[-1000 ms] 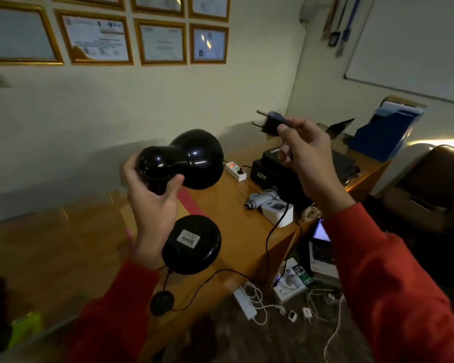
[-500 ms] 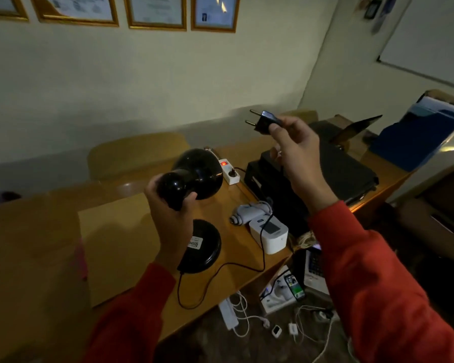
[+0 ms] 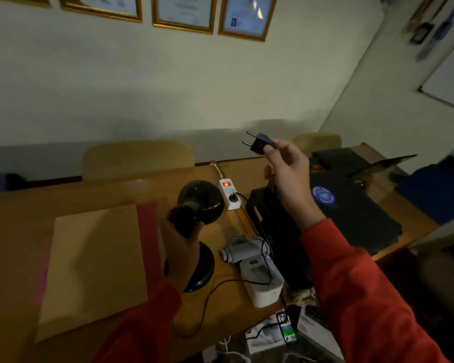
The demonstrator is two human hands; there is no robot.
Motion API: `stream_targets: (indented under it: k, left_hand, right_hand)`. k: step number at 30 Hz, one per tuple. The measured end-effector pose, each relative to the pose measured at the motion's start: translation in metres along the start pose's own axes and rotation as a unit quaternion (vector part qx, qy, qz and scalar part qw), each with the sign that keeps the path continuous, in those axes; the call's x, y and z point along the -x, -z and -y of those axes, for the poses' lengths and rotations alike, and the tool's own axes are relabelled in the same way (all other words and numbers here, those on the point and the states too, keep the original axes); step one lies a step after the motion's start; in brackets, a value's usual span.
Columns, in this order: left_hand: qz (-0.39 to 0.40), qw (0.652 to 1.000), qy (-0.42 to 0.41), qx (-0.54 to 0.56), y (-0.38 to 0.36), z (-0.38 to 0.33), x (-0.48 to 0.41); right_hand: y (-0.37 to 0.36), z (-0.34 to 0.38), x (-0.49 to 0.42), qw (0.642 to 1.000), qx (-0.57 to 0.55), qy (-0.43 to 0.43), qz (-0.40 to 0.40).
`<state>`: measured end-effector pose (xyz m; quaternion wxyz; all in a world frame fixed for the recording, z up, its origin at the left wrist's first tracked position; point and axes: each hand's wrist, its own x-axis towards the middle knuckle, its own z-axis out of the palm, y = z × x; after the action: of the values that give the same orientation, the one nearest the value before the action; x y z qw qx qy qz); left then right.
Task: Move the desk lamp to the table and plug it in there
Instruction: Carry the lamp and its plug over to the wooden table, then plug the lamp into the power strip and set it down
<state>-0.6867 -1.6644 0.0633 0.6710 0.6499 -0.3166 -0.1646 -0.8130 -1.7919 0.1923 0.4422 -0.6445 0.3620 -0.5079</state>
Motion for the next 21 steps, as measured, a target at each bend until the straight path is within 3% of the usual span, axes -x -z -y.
stream_targets:
  k: [7,13,21]
  left_hand:
    - [-0.045,0.998,0.027,-0.034,-0.029,0.025,0.003]
    - [-0.075,0.993,0.04,-0.083,-0.056,0.061,0.001]
    - [-0.05,0.991,0.019,-0.123,-0.058,0.085,0.001]
  right_hand:
    - [0.0,-0.044,-0.017,0.994,-0.043,-0.043,0.092]
    - [0.007,-0.078,-0.043,0.988,-0.073,-0.048,0.125]
    - [0.023,-0.149,-0.035,0.987,0.029,-0.019,0.157]
